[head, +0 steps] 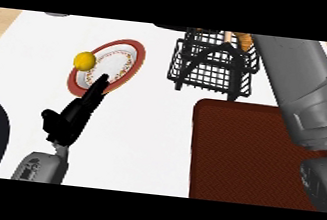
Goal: Pick the croissant from the tray and place it in the tiered basket
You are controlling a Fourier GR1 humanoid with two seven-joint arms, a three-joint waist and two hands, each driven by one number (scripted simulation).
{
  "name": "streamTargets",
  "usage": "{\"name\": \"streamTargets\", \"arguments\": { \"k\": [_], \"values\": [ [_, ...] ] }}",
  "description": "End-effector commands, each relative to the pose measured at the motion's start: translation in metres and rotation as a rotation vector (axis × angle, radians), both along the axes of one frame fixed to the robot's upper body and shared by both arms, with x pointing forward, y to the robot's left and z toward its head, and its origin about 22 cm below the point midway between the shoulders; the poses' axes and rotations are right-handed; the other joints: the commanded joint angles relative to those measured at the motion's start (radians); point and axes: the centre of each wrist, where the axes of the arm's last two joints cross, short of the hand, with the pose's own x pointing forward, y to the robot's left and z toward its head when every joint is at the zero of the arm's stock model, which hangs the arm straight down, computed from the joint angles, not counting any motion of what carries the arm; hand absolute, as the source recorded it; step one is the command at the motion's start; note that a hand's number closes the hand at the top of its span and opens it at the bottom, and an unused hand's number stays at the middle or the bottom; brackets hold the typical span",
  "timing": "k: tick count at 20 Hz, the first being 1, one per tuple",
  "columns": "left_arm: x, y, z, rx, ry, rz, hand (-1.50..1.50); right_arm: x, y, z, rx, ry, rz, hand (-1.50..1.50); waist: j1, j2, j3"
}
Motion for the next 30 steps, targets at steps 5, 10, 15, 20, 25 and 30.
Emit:
{"name": "streamTargets", "arguments": {
  "k": [5,10,15,20,25,30],
  "values": [
    [-0.005,-0.008,-0.005,-0.001,-0.012,0.013,0.0,0.003,0.003,-0.001,0.238,0.208,-0.036,-1.5,-0.008,0.001,0.002],
    [-0.002,0.001,-0.009,0.001,-0.002,0.021,0.0,0.002,-0.008,-0.007,0.276,0.046,-0.186,-1.5,-0.013,0.002,0.002],
    [-0.02,0.007,-0.013,0.01,0.011,0.021,0.0,0.003,-0.07,0.016,0.2,-0.141,-0.455,-1.5,-0.025,-0.007,0.002],
    [-0.01,0.009,-0.007,-0.012,0.016,0.011,0.0,-0.006,-0.144,0.025,0.262,-0.29,-0.633,-1.5,-0.027,-0.001,0.002],
    [-0.009,0.025,-0.003,-0.003,0.004,0.025,0.0,-0.025,-0.212,0.016,0.405,-0.38,-0.648,-1.5,-0.031,-0.004,0.003],
    [-0.009,0.016,-0.017,-0.004,0.008,0.057,0.0,-0.078,-0.322,0.004,0.409,-0.401,-0.65,-1.5,-0.051,-0.004,0.003]
  ]
}}
